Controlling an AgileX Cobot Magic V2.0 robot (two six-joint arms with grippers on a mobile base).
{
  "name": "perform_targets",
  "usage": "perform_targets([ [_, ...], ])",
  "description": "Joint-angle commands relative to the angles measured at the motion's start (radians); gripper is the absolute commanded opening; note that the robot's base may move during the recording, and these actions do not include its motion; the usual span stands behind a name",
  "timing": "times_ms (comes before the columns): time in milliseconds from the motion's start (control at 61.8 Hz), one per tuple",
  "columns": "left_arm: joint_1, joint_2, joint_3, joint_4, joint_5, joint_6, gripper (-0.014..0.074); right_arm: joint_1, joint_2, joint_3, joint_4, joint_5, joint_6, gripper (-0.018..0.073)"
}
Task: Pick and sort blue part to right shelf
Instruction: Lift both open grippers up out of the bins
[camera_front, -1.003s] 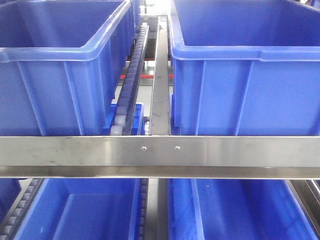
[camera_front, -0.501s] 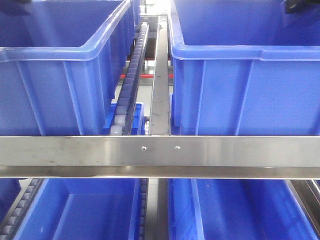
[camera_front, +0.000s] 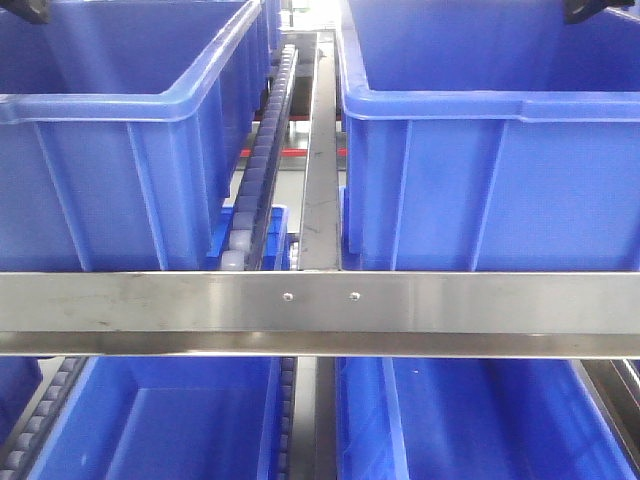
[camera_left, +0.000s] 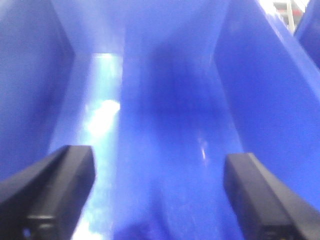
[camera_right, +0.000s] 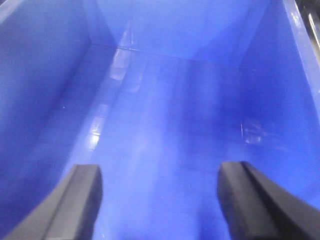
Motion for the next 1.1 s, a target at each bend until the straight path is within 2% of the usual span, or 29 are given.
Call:
perform_targets([
  [0,0.001,-0.032,-0.038,0.001,-0.069,0.003,0.0627,0.000,-0.031,-0.042,-0.007,-0.097,-0.005,0.0571],
  [113,0.001,-0.044,-0.038,0.001,-0.069,0.003,0.0613,0.000,-0.041,-0.042,-0.007,-0.097,-0.005,0.0568],
  [178,0.001,-0.065,-0.038,0.001,-0.062,0.003,0.0561,0.000,-0.057,-0.042,-0.007,-0.092,-0.005,0.0537],
  [275,0.001,-0.099,-0.038,0.001,-0.048,0.003,0.0414,-0.002,-0.084,-0.042,-0.007,-0.058,-0.005,0.0407],
  [437,0.001,-0.156,-0.038,0.001,-0.046,0.003,0.0118,-0.002,-0.122,-0.042,-0.007,-0.023,-0.005,0.0114],
  [485,0.001,-0.170,-0.038,0.001,-0.038,0.003,0.0132,-0.002,-0.129,-0.042,-0.007,-0.023,-0.005,0.0043],
  [582,0.002,-0.192,-0.038,0.001,-0.010,0.003,0.0135,-0.002,-0.131,-0.042,0.005,-0.028,-0.005,0.0057],
  [696,0.019,-0.209,-0.038,0.001,-0.005,0.003,0.0135,-0.005,-0.131,-0.042,0.087,0.002,-0.005,0.0055],
  [857,0.111,-0.255,-0.005,-0.089,-0.001,0.001,0.0135,-0.049,-0.142,-0.040,0.164,0.001,-0.005,0.0055],
  [987,0.170,-0.334,0.076,-0.092,-0.024,0.001,0.0136,-0.060,-0.200,0.000,0.164,-0.025,-0.005,0.0055],
  [1084,0.177,-0.410,0.156,-0.092,-0.072,0.001,0.0136,-0.060,-0.259,0.053,0.164,-0.069,-0.005,0.0055],
])
